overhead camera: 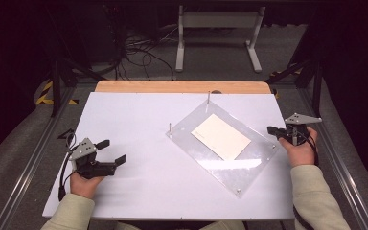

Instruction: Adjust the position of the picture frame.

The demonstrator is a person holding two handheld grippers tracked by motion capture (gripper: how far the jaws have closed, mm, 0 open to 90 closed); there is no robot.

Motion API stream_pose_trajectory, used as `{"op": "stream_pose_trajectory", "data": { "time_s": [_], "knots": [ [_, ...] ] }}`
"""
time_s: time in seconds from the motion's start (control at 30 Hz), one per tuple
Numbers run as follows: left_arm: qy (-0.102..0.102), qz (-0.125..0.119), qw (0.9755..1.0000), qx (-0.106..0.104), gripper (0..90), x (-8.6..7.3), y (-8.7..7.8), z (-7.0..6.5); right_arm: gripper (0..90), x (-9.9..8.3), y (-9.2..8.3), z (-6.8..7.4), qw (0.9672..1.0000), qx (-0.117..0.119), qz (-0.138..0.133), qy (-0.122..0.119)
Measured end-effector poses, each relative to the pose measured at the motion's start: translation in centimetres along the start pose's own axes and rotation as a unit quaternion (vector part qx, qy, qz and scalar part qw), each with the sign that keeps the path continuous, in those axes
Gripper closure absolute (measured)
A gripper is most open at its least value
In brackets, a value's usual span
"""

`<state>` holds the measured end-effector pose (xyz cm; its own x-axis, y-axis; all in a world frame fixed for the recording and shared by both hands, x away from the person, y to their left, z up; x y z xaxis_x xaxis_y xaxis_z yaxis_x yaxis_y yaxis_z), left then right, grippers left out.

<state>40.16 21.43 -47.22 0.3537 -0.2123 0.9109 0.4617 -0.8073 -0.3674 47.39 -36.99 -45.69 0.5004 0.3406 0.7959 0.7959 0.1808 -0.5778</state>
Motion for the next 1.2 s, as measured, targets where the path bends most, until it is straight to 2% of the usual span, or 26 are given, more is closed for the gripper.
{"op": "stream_pose_trajectory", "data": {
  "time_s": [0.33,0.5,0.7,0.8,0.9,1.2],
  "knots": [
    [0.001,0.007,1.0,-0.001,7.9,-0.2,0.2,0.0,90.0,-1.9,1.5,-0.9,0.9985,-0.001,0.053,-0.014],
    [0.001,0.008,1.0,-0.001,7.9,-0.2,0.2,0.0,90.0,-2.5,1.7,-1.0,0.997,0.016,0.072,-0.024],
    [0.001,0.011,0.9999,-0.002,7.9,-0.3,0.2,-0.1,90.0,-2.7,1.8,-1.1,0.9967,0.021,0.078,-0.014],
    [0.001,0.012,0.9999,-0.002,7.9,-0.3,0.2,-0.1,90.0,-2.7,1.7,-1.1,0.9963,0.025,0.08,-0.018],
    [0.001,0.011,0.9999,-0.002,7.9,-0.3,0.2,-0.1,90.0,-2.7,1.5,-0.5,0.9953,0.036,0.089,-0.007],
    [0.0,0.011,0.9999,-0.004,7.9,-0.2,0.4,-0.2,90.0,-3.4,-0.1,2.5,0.9917,0.089,0.089,-0.026]
  ]
}}
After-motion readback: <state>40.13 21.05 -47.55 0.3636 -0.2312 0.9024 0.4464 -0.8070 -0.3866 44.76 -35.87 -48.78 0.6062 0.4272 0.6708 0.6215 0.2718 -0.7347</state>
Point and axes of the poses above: each handheld gripper's, and its own axes: y roughly forward along the jaws, x roughly out of its top, z roughly to its left, the point moved 6 cm from there along y, roughly forward along the jaws, and after that the axes turned 13 degrees about -x, right-handed, at the moved point
